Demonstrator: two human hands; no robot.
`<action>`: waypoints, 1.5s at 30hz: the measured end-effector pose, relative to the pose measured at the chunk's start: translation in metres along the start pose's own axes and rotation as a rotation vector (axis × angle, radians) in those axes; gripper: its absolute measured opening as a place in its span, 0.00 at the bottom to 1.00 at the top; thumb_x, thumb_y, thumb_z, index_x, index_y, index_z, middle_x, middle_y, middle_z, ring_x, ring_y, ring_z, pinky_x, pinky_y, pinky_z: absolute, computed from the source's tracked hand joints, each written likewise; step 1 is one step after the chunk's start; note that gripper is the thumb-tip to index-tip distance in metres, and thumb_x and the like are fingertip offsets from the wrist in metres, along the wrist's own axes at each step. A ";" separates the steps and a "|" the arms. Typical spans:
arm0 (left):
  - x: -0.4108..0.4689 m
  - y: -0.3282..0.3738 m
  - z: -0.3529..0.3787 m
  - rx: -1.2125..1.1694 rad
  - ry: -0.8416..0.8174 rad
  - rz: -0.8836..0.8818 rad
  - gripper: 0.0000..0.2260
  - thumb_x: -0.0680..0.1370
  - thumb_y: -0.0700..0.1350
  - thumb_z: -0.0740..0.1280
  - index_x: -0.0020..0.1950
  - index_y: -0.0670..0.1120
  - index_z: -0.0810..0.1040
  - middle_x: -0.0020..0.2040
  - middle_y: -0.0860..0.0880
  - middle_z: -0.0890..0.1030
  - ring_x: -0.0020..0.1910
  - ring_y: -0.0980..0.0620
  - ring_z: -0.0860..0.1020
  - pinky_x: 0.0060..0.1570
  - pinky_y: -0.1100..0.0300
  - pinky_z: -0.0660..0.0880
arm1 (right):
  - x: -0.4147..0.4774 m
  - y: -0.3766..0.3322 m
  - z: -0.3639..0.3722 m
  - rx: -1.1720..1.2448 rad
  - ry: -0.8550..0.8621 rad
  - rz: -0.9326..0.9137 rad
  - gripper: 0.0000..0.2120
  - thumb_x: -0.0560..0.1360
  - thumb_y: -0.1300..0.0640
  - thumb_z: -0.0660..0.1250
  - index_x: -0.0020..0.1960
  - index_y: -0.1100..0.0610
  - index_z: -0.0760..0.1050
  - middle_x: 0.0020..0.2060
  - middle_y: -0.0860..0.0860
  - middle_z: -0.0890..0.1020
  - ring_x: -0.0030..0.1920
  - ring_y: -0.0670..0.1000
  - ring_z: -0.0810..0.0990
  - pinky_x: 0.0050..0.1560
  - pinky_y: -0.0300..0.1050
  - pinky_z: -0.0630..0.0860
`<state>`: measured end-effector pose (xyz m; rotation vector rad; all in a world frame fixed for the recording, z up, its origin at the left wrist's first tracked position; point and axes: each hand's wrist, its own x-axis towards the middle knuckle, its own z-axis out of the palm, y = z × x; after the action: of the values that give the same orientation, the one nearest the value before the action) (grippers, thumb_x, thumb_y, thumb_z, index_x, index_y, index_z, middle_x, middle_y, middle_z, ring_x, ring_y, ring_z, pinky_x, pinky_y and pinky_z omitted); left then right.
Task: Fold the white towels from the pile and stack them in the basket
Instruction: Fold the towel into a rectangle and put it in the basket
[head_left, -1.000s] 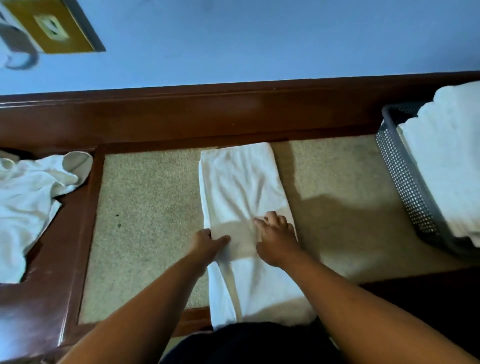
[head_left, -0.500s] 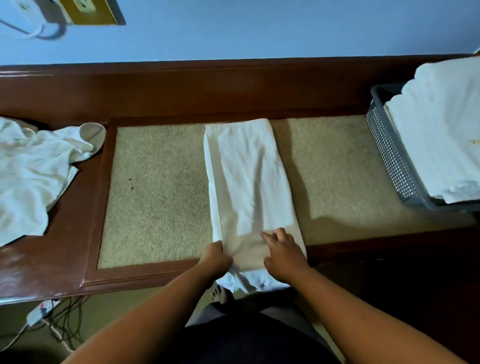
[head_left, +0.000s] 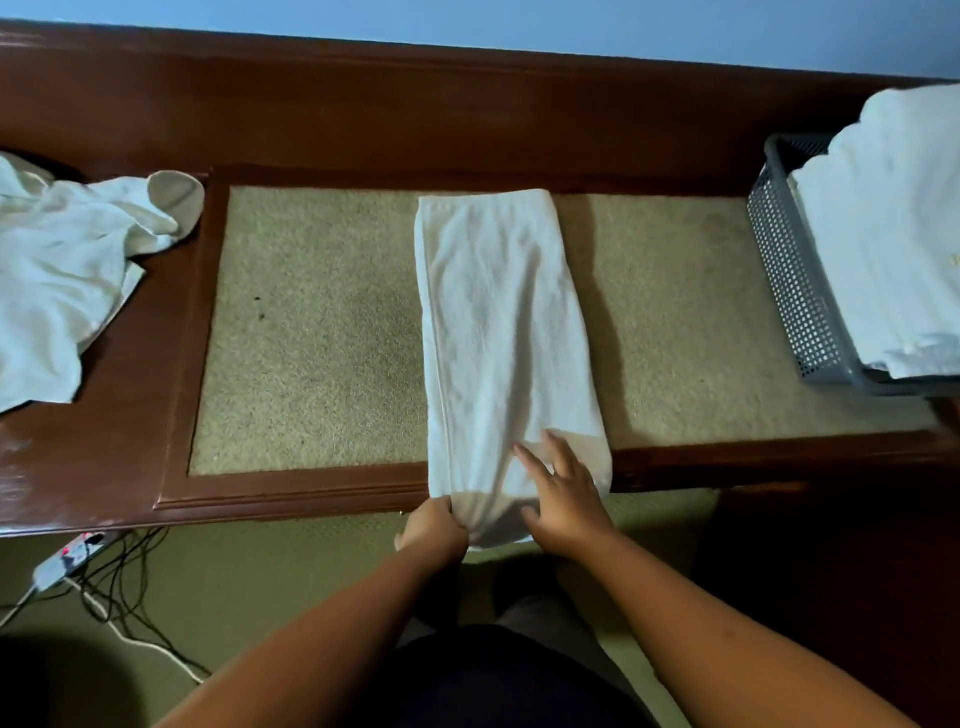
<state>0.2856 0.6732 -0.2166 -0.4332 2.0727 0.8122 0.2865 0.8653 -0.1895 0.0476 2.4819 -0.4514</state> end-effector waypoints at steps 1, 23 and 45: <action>-0.003 -0.001 0.001 0.020 0.031 -0.006 0.13 0.73 0.43 0.62 0.54 0.53 0.79 0.53 0.49 0.83 0.56 0.44 0.80 0.65 0.43 0.72 | -0.001 0.003 0.006 -0.006 0.037 0.005 0.38 0.76 0.53 0.64 0.81 0.43 0.50 0.80 0.52 0.40 0.80 0.54 0.40 0.78 0.56 0.50; -0.009 -0.034 0.030 -0.532 0.033 -0.006 0.30 0.64 0.55 0.79 0.62 0.46 0.77 0.56 0.46 0.83 0.53 0.46 0.82 0.57 0.48 0.80 | -0.020 0.070 0.050 1.121 0.054 0.524 0.21 0.64 0.48 0.81 0.54 0.54 0.83 0.48 0.52 0.87 0.47 0.54 0.87 0.56 0.56 0.81; -0.202 -0.107 0.153 -0.987 -0.003 -0.058 0.06 0.78 0.38 0.67 0.52 0.37 0.75 0.43 0.38 0.78 0.41 0.40 0.79 0.41 0.49 0.80 | -0.215 0.133 0.094 1.155 -0.054 0.445 0.19 0.75 0.50 0.73 0.61 0.58 0.74 0.52 0.53 0.84 0.52 0.54 0.83 0.60 0.53 0.78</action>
<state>0.5534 0.7026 -0.1602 -0.9960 1.5119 1.7681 0.5326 0.9745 -0.1774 0.9842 1.7524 -1.5494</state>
